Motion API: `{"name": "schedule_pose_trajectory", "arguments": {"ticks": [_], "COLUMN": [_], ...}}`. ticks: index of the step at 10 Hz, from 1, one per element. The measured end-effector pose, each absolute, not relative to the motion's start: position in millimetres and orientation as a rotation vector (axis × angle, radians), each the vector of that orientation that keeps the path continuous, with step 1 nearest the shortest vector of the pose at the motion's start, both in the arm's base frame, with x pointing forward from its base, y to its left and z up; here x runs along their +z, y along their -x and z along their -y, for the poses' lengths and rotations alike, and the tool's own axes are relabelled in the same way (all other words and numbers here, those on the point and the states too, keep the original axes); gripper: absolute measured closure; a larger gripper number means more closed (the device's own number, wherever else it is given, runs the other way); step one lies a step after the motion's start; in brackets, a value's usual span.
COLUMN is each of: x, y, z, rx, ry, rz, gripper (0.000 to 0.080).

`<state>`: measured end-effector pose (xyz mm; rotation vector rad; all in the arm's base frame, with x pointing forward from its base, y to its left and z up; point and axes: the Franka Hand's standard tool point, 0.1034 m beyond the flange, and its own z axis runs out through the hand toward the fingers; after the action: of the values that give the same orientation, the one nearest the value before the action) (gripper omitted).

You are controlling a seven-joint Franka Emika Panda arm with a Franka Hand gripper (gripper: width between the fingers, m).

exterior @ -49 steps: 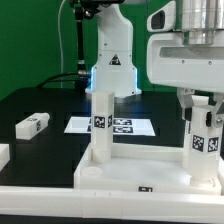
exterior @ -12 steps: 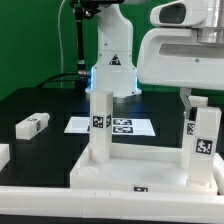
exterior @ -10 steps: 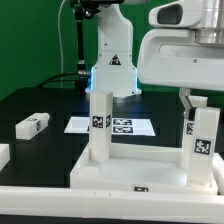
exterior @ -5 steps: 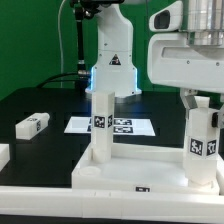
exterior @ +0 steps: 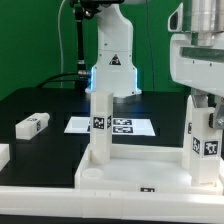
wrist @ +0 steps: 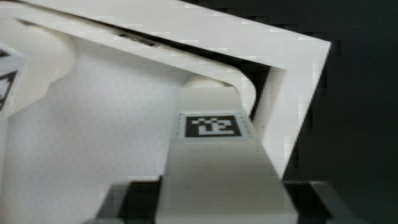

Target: Assemble desk

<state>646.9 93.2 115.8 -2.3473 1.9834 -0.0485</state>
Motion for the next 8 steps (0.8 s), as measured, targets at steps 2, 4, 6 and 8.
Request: {"name": "schedule_pose_trajectory", "arguments": {"ticks": [2,4,6,8], "x": [115.7,115.7,115.5,115.2], "y": [-646.8,-646.8,-646.0,-646.0], "z": [-95.2,-95.7,-95.8,-98.4], "rx": [-0.043,-0.042,-0.045,-0.06], "ry": [2.241,2.228,2.322,2.52], "rz": [-2.099,-2.111,-2.017,-1.769], "gripper": [0.0509,0.0481,0.0294,0.0182]}}
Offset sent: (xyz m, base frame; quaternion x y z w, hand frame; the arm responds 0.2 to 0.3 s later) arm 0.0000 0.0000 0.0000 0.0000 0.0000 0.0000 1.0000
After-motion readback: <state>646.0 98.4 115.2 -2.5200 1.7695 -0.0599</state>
